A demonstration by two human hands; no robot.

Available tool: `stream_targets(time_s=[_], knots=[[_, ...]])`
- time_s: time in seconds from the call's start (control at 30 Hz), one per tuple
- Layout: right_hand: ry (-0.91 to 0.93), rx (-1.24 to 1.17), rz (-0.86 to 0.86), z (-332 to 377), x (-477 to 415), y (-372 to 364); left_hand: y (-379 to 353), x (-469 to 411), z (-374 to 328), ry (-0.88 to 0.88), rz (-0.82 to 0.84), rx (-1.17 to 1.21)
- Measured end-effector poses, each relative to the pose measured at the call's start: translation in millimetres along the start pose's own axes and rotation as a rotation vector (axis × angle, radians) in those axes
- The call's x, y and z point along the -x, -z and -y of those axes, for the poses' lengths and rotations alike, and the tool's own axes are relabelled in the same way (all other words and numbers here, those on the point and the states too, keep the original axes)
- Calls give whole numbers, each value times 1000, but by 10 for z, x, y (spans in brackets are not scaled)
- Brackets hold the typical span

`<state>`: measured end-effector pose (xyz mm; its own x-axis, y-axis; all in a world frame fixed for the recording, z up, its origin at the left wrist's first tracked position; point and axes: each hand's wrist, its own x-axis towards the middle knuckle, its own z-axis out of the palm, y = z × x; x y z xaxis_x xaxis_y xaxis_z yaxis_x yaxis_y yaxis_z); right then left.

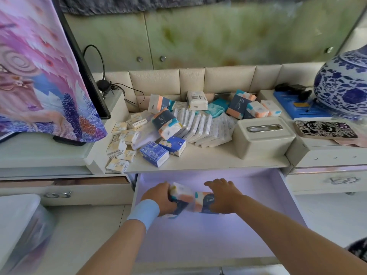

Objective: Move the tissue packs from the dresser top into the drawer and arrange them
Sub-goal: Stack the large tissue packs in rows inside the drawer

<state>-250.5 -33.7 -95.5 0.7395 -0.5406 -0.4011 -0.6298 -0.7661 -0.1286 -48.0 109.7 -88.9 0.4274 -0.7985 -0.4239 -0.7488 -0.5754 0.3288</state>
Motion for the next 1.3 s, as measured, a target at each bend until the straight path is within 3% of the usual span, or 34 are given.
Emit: stream_targets(time_s=[0.13,0.23,0.33,0.47,0.6,0.67,0.77,0.87,1.0,1.17,1.3], knots=[[73,-257,-88,216,-19,164,205,42,125,91,21,735],[89,-482,-114,389,-64,202,224,139,159,56,120,910],[89,-552,-75,492,-106,199,203,146,236,31,18,691],[94,-420,-154,544,-165,88,202,197,260,-33,-138,606],[140,-465,-158,622,-203,-37,70,208,111,-158,-1,11],[136,-526,-98,578,-184,-68,-18,177,101,-156,50,-146],[113,-315,-118,348,-176,-55,-105,125,250,-103,76,-223],[-43,-64,-105,58,-144,-27,-118,52,365,-76,48,-230],[-229,-150,131,-223,-68,-190,-120,-71,375,-118,-50,-385],[-177,-285,-4,-138,-200,-284,-98,-192,328,-149,-180,-600],[-186,-441,-89,83,-357,-305,-59,-228,364,-7,-212,-587]])
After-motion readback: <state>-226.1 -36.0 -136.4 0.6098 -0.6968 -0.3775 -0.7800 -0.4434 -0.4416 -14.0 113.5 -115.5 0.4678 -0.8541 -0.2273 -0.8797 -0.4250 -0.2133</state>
